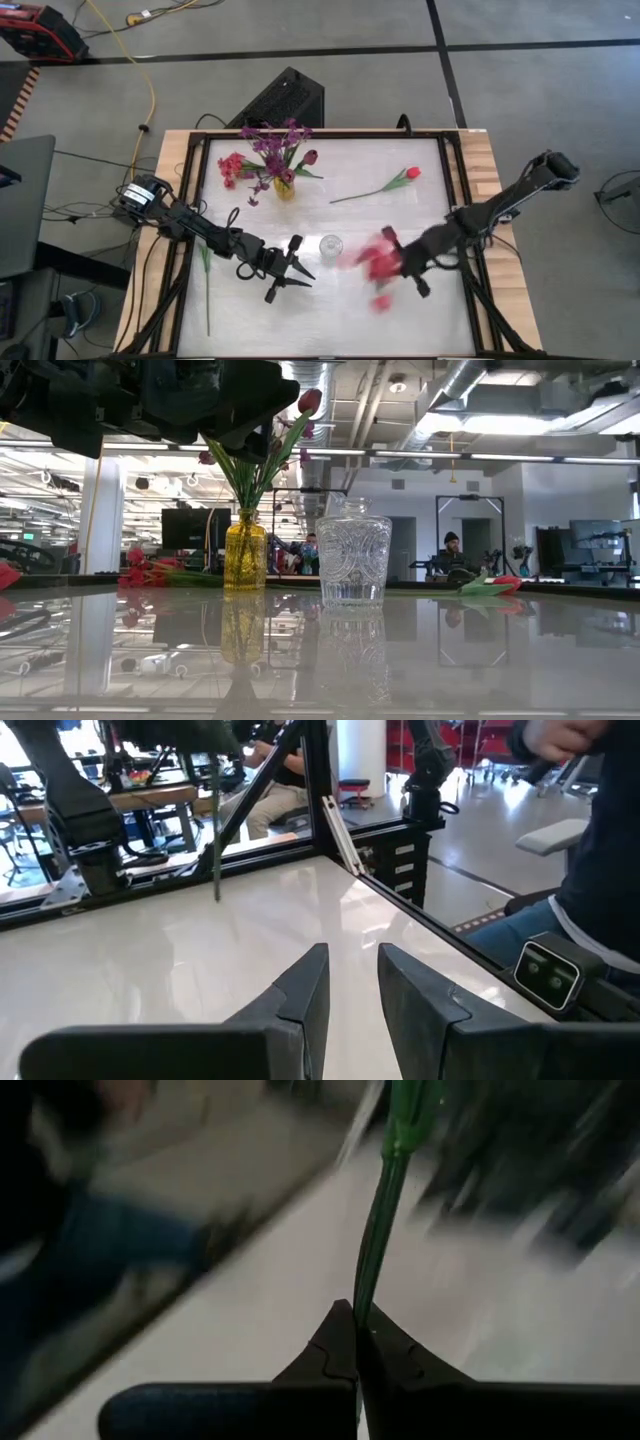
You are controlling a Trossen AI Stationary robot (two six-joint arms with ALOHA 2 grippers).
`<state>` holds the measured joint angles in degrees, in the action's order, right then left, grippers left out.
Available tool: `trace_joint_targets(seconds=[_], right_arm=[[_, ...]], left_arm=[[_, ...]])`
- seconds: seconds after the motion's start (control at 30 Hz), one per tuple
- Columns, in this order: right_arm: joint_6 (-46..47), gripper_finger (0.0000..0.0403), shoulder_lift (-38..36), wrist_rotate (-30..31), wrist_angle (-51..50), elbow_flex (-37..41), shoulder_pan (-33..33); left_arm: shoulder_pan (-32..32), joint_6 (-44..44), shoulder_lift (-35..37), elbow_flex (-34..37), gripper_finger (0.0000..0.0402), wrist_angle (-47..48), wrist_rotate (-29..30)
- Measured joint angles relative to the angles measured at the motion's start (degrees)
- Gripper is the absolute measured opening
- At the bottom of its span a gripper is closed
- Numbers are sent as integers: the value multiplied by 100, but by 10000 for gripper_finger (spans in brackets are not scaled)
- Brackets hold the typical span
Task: Sort flowers into vase by color
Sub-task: Put the bottom pink flowers into the transparent vase
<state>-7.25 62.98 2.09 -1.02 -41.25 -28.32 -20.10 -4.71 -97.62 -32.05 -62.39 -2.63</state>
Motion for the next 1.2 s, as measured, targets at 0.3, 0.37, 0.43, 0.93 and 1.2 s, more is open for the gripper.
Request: trace_joint_targets(seconds=[0.3, 0.37, 0.43, 0.93, 1.2], right_arm=[[-206, 21, 448, 2, 3701, 1145, 1099], [-195, 21, 741, -6, 3999, 1145, 1244], [-202, 21, 960, -21, 4298, 1123, 1326], [-224, 21, 1890, -63, 4361, 689, 1613], [-180, 60, 2286, -61, 4350, 682, 1613]], left_arm=[[4, -133, 0, 0, 79, 2, 21], [10, -221, 0, 0, 79, 2, 28], [11, -256, 0, 0, 79, 2, 29], [11, -210, 0, 0, 79, 217, 26], [11, -162, 0, 0, 79, 249, 24]])
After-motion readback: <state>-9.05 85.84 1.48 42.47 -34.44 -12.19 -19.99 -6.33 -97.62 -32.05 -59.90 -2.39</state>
